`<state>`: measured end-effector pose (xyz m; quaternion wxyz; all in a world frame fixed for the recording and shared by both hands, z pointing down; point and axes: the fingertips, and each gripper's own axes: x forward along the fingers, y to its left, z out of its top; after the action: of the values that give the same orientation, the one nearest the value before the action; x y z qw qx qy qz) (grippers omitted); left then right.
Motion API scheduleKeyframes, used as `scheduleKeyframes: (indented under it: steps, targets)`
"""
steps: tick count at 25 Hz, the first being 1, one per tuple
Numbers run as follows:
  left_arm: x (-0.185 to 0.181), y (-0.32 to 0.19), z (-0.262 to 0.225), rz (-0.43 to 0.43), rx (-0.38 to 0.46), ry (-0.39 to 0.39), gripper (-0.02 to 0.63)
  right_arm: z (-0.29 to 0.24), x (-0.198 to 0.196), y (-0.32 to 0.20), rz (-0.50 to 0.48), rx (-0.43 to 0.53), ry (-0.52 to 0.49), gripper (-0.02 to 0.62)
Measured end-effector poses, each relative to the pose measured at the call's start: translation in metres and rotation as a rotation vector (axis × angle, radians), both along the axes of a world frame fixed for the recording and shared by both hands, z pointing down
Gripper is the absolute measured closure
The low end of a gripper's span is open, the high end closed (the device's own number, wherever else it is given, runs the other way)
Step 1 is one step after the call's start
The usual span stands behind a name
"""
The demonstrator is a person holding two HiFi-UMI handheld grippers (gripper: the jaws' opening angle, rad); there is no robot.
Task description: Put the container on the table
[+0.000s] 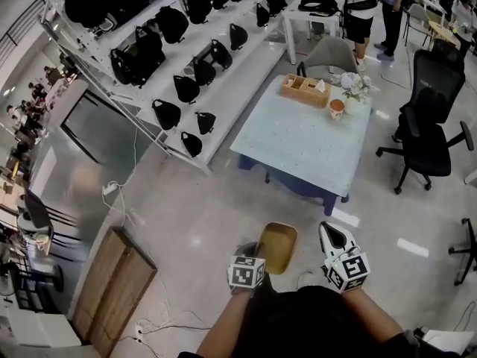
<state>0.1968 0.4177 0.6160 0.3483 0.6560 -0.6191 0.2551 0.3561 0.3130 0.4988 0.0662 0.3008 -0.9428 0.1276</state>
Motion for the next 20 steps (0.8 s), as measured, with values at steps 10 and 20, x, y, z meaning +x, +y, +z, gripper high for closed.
scheduleKeyframes:
  steps: [10, 20]
  targets:
    - [-0.108, -0.028, 0.014, -0.036, -0.001, 0.035, 0.597, 0.008, -0.113, -0.031, -0.017, -0.005, 0.057, 0.597]
    - [-0.247, -0.076, 0.007, 0.033, -0.002, 0.076, 0.597, 0.004, -0.244, -0.067, 0.036, -0.049, 0.107, 0.597]
